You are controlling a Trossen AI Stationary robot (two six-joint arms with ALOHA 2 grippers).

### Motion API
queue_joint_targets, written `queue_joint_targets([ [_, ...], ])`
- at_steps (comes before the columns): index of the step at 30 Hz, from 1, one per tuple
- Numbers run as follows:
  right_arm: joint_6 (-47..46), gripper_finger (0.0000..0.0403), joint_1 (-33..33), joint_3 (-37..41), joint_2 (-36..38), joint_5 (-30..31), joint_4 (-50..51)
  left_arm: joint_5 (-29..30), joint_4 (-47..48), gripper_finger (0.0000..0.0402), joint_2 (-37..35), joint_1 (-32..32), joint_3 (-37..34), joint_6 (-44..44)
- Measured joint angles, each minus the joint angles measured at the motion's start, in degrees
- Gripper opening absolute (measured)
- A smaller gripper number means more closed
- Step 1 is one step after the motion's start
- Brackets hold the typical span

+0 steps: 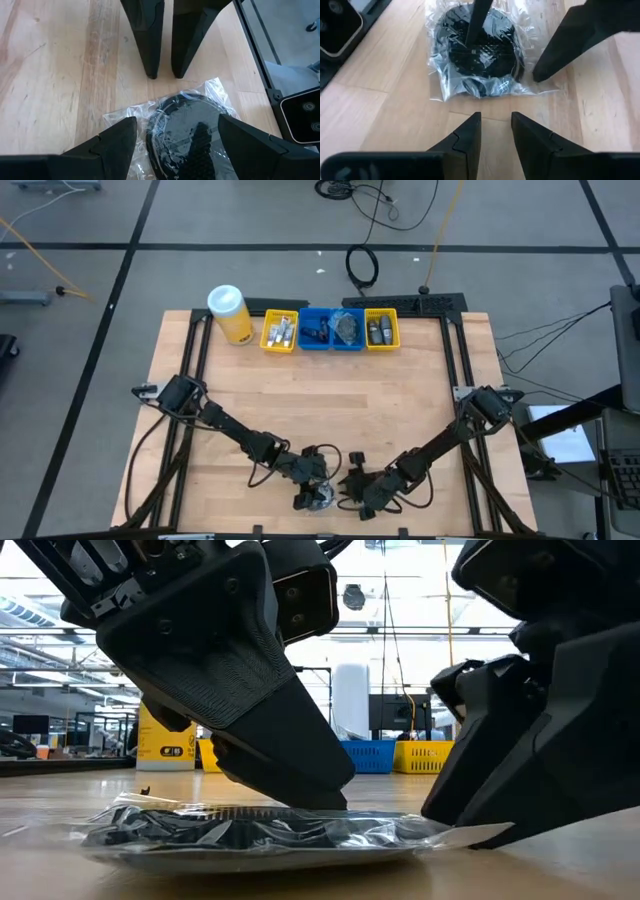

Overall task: Pick & Place Travel size toiletries
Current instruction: Put the hairbrush into the right blue bin

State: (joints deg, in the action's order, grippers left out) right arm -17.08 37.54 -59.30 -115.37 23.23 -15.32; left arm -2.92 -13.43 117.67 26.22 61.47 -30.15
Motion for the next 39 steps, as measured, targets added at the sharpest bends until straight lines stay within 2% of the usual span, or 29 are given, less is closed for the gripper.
queue_joint_targets([
  [8,2.0,0.0104,2.4,-4.0,-0.1,0.8,0.7,1.3,0.1,0.0283,0.0,-1.0,0.0,0.0],
  [13,1.1,0.0104,2.5,-4.0,0.0,0.9,2.1,3.5,1.5,0.024,0.0,-1.5,0.1,-0.1],
  [20,-0.7,0.0104,2.6,-4.0,0.0,1.2,3.7,5.2,2.9,0.0182,0.0,-1.6,0.4,8.5],
  [28,-0.5,0.0105,2.6,-4.0,0.1,2.4,3.5,7.2,15.1,0.0165,-0.3,-2.6,3.3,16.8],
  [31,-0.5,0.0105,2.6,-4.0,0.1,2.5,3.2,6.7,16.7,0.0125,0.0,-3.4,3.2,18.2],
  [35,-0.5,0.0105,2.6,-4.1,0.1,4.0,3.2,2.4,15.7,0.0028,0.1,-4.5,3.2,19.9],
  [39,-0.6,0.0105,2.6,-4.1,0.2,4.0,3.2,1.9,16.6,0.0005,0.3,-5.0,4.4,20.2],
])
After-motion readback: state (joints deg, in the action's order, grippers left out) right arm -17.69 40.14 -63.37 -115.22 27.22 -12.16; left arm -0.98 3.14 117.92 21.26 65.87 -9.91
